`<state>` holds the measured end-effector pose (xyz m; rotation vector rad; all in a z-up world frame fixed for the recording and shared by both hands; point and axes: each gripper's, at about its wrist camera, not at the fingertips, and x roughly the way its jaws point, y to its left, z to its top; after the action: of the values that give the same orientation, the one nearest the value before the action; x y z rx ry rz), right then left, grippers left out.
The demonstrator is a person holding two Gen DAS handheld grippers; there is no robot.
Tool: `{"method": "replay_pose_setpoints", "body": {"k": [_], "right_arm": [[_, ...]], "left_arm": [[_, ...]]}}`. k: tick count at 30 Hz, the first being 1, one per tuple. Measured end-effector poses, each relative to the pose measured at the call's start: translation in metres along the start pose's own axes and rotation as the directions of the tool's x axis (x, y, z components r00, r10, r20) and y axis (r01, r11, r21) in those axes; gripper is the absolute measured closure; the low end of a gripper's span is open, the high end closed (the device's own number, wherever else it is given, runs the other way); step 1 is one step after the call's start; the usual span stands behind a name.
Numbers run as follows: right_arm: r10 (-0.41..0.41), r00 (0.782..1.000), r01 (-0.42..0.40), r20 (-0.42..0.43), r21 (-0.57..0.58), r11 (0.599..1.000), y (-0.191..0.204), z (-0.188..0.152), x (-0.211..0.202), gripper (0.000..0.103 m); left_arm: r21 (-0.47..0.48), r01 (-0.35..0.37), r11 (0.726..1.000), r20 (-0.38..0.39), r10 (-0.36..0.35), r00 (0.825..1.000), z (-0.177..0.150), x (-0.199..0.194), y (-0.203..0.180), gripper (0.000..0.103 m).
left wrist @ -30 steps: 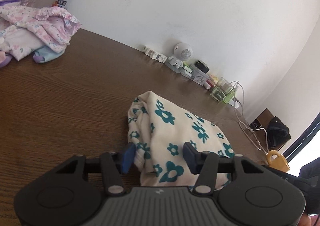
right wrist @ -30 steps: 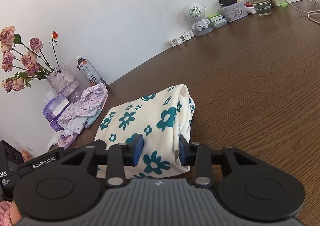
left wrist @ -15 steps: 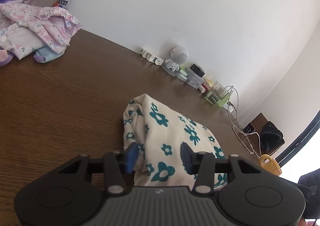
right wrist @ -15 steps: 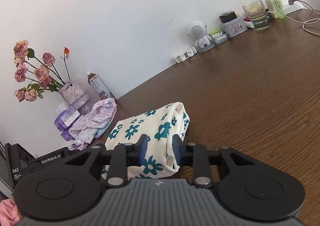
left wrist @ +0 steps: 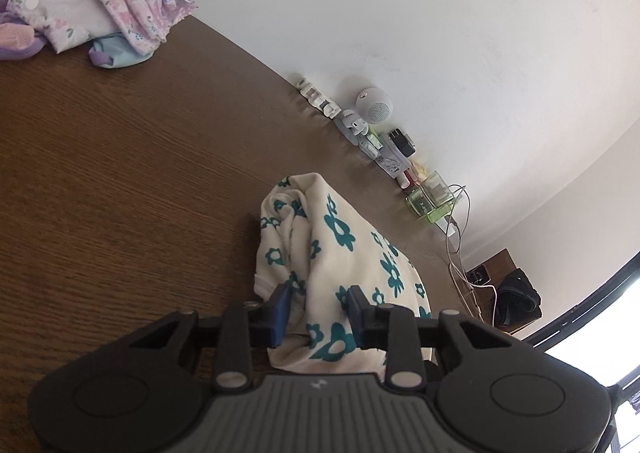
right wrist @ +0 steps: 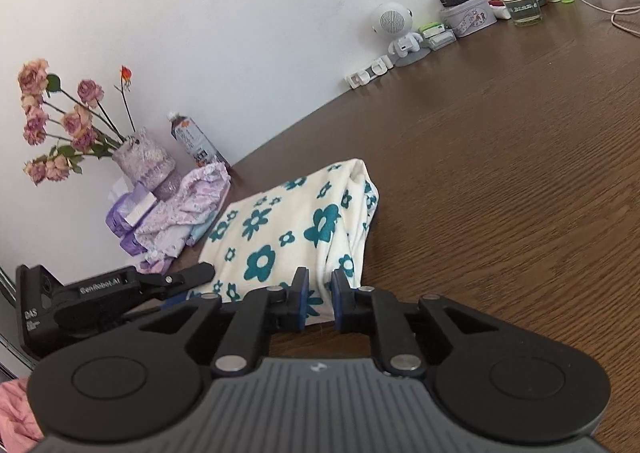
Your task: Fold clothes
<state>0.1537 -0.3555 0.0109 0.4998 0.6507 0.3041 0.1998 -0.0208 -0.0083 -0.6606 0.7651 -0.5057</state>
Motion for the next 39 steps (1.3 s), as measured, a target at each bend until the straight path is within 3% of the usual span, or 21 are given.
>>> {"method": "replay_pose_setpoints", "body": {"k": [6,7,8,9,12,15,18,19,20,21,25,27,28,29,32,36,39], "right_arm": [[-0.008,1.0,0.008,-0.003,-0.002,1.0,-0.001,0.0,0.0,0.091],[0.002,1.0,-0.002,0.012,0.013,1.0,-0.003,0.001,-0.004,0.087],[0.012,1.0,-0.013,0.027,0.03,0.999,-0.005,0.002,-0.008,0.077],[0.013,0.999,-0.015,0.042,0.035,0.999,-0.007,0.006,-0.011,0.073],[-0.002,0.997,0.0,0.074,0.026,1.0,-0.005,0.018,-0.011,0.066],[-0.027,0.997,0.028,0.078,-0.009,1.0,0.0,0.029,0.0,0.066],[-0.06,0.997,0.062,0.049,-0.03,0.998,0.005,0.034,0.018,0.066],[-0.071,0.997,0.072,0.044,-0.03,0.997,0.006,0.034,0.022,0.066],[-0.073,0.997,0.074,0.039,-0.029,0.997,0.006,0.033,0.026,0.073],[-0.066,0.997,0.067,0.033,-0.023,0.997,0.006,0.031,0.03,0.078],[-0.04,0.999,0.04,0.032,-0.009,0.999,0.004,0.028,0.03,0.08],[-0.014,0.999,0.014,0.047,0.003,1.0,0.0,0.033,0.025,0.065],[-0.002,0.999,0.002,0.053,0.006,1.0,-0.003,0.036,0.022,0.046],[-0.008,0.998,0.008,0.057,0.0,1.0,-0.004,0.039,0.022,0.037],[-0.013,0.999,0.013,0.04,0.001,1.0,-0.011,0.045,0.027,0.031],[0.007,1.0,-0.007,-0.008,0.027,1.0,-0.021,0.051,0.041,0.03],[0.027,0.999,-0.025,-0.037,0.056,0.998,-0.029,0.054,0.049,0.03]], "left_arm": [[-0.003,-0.003,1.0,-0.002,0.003,1.0,0.001,0.0,0.0,0.074],[-0.003,-0.004,1.0,0.001,0.004,1.0,0.001,0.0,-0.001,0.074],[0.003,-0.008,1.0,0.01,0.008,1.0,0.001,-0.002,-0.002,0.073],[0.022,-0.021,1.0,0.028,0.02,0.999,0.001,-0.005,-0.005,0.071],[0.1,-0.073,0.992,0.092,0.064,0.994,0.004,-0.012,-0.016,0.043],[0.222,-0.147,0.964,0.111,0.125,0.986,0.007,-0.006,-0.03,0.041],[0.24,-0.153,0.959,0.074,0.139,0.988,0.008,0.008,-0.03,0.043],[0.235,-0.141,0.962,0.057,0.131,0.99,0.007,0.012,-0.029,0.048],[0.227,-0.124,0.966,0.046,0.117,0.992,0.005,0.013,-0.027,0.062],[0.218,-0.108,0.97,0.035,0.102,0.994,0.004,0.014,-0.025,0.067],[0.171,-0.073,0.983,0.024,0.07,0.997,0.006,0.009,-0.019,0.068],[0.169,-0.088,0.982,0.041,0.082,0.996,0.011,0.005,-0.018,0.054],[0.177,-0.098,0.979,0.048,0.091,0.995,0.013,0.004,-0.019,0.04],[0.187,-0.106,0.977,0.054,0.097,0.994,0.016,0.004,-0.021,0.034],[0.191,-0.103,0.976,0.027,0.1,0.995,0.023,0.012,-0.023,0.027],[0.196,-0.13,0.972,-0.007,0.134,0.991,0.027,0.029,-0.024,0.027],[0.182,-0.11,0.977,-0.023,0.116,0.993,0.026,0.036,-0.021,0.027]]}}
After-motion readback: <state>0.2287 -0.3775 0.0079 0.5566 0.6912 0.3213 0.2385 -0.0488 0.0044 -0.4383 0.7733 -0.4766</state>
